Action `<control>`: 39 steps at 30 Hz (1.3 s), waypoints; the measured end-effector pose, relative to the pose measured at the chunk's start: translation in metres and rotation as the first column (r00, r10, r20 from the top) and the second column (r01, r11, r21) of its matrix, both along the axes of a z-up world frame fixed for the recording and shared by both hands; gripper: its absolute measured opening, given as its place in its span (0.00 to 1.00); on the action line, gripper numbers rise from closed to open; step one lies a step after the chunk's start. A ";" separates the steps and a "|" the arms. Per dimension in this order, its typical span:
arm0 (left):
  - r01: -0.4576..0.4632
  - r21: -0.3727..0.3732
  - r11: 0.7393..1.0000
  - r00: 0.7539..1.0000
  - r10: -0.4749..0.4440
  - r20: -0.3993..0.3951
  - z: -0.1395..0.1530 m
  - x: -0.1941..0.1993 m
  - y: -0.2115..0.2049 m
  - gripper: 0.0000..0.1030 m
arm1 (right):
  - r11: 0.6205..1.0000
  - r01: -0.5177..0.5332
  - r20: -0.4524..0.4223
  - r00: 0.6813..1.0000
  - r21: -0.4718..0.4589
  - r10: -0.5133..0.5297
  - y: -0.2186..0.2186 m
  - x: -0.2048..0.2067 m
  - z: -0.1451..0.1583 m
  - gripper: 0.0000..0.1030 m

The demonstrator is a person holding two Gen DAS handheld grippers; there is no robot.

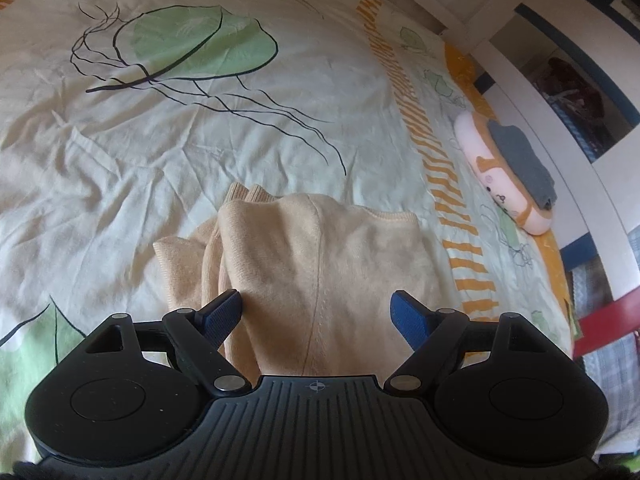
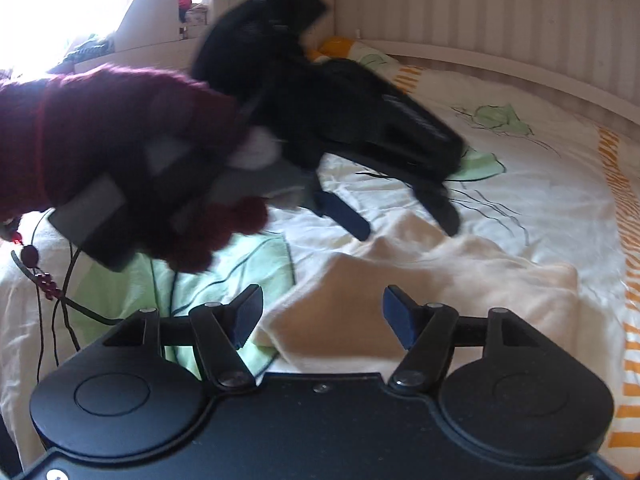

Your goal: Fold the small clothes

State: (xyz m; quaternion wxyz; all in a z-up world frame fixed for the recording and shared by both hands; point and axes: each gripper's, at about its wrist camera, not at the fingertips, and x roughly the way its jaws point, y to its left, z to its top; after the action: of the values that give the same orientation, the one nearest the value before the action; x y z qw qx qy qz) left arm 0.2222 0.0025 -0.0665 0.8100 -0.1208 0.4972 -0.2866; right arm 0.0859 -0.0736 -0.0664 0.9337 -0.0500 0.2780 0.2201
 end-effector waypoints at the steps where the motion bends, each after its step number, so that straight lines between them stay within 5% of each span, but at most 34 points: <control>1: 0.017 0.004 1.000 1.000 -0.017 -0.005 -0.002 0.003 -0.002 0.78 | 1.000 0.006 0.008 1.000 -0.006 -0.006 0.005 0.001 -0.003 0.68; 3: 0.045 0.000 0.999 0.999 -0.045 -0.019 -0.006 0.008 -0.004 0.78 | 0.997 0.041 0.009 0.999 -0.066 -0.041 0.013 0.007 -0.010 0.69; 5: 0.058 -0.015 0.998 0.997 -0.058 -0.044 -0.010 0.014 -0.004 0.78 | 0.992 0.063 0.007 0.998 -0.112 -0.063 0.013 0.011 -0.017 0.58; 6: 0.063 -0.028 0.998 0.996 -0.065 -0.054 -0.013 0.018 -0.004 0.78 | 0.993 0.075 -0.006 0.997 -0.095 -0.075 0.007 0.012 -0.017 0.31; 7: 0.067 -0.038 0.997 0.996 -0.069 -0.058 -0.014 0.020 -0.004 0.78 | 0.994 0.089 -0.017 0.996 -0.070 -0.091 0.000 0.013 -0.017 0.15; 13: 0.066 -0.098 0.993 0.990 -0.077 -0.117 -0.024 0.036 -0.011 0.70 | 0.993 0.112 0.007 0.994 0.020 -0.113 -0.024 0.011 -0.002 0.15; 16: 0.045 -0.112 0.993 0.990 -0.059 -0.125 -0.025 0.041 -0.011 0.29 | 0.993 0.109 -0.001 0.994 0.045 -0.109 -0.025 0.010 -0.001 0.15; 17: 0.037 -0.105 0.994 0.993 -0.048 -0.109 -0.023 0.041 -0.010 0.01 | 0.992 0.110 -0.004 0.994 0.056 -0.110 -0.026 0.009 -0.001 0.15; 24: 0.074 -0.020 0.997 0.996 -0.073 0.060 0.009 0.029 0.003 0.02 | 0.991 0.074 -0.001 0.997 0.113 -0.075 -0.020 0.011 0.005 0.15; 36: -0.042 0.027 0.999 0.998 0.041 0.045 -0.003 0.029 0.047 0.00 | 0.995 -0.037 -0.074 0.996 0.093 0.044 0.021 0.014 -0.015 0.17; 38: -0.031 0.026 0.999 0.996 0.029 0.083 0.006 0.021 0.047 0.08 | 0.992 -0.017 -0.060 0.998 0.127 0.024 0.011 0.008 -0.010 0.24; 39: -0.021 0.025 0.999 0.994 0.018 0.111 0.014 0.015 0.045 0.26 | 0.988 -0.005 -0.049 0.999 0.152 0.012 0.002 0.004 -0.005 0.34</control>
State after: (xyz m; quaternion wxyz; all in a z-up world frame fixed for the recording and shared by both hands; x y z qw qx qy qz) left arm 0.2374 0.0476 -0.0528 0.8407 -0.0987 0.4539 -0.2784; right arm 0.0903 -0.0711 -0.0719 0.9266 0.0256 0.2836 0.2457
